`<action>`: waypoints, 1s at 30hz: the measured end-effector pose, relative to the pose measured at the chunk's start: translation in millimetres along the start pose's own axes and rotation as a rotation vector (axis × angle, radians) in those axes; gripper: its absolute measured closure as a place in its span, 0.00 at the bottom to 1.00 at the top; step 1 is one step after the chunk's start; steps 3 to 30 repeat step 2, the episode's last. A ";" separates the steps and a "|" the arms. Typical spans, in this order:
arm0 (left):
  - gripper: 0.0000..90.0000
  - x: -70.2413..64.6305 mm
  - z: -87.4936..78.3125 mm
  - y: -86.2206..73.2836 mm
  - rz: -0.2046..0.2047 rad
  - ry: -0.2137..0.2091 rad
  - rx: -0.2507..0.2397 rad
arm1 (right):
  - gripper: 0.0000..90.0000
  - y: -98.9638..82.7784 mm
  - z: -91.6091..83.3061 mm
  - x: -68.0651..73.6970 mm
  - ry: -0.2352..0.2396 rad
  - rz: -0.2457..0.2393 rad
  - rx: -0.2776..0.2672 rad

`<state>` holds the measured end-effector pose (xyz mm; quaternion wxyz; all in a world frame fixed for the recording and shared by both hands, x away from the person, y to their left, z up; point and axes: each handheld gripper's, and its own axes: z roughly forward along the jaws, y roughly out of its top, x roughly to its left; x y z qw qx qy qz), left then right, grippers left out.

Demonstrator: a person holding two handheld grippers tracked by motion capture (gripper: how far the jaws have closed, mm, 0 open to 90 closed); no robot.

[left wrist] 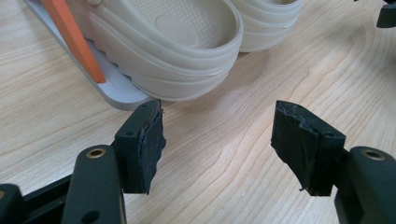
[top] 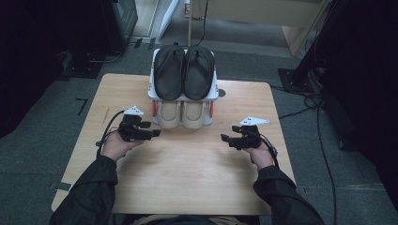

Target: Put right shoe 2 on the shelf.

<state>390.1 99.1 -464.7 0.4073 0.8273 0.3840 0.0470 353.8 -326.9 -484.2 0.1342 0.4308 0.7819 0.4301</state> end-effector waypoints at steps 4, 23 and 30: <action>0.38 -0.9 0.5 0.0 -0.001 -0.001 -0.003 | 0.33 -0.2 0.2 -1.3 0.001 -0.005 -0.002; 0.38 -0.9 0.5 0.0 -0.001 -0.001 -0.003 | 0.33 -0.2 0.2 -1.3 0.001 -0.005 -0.002; 0.38 -0.9 0.5 0.0 -0.001 -0.001 -0.003 | 0.33 -0.2 0.2 -1.3 0.001 -0.005 -0.002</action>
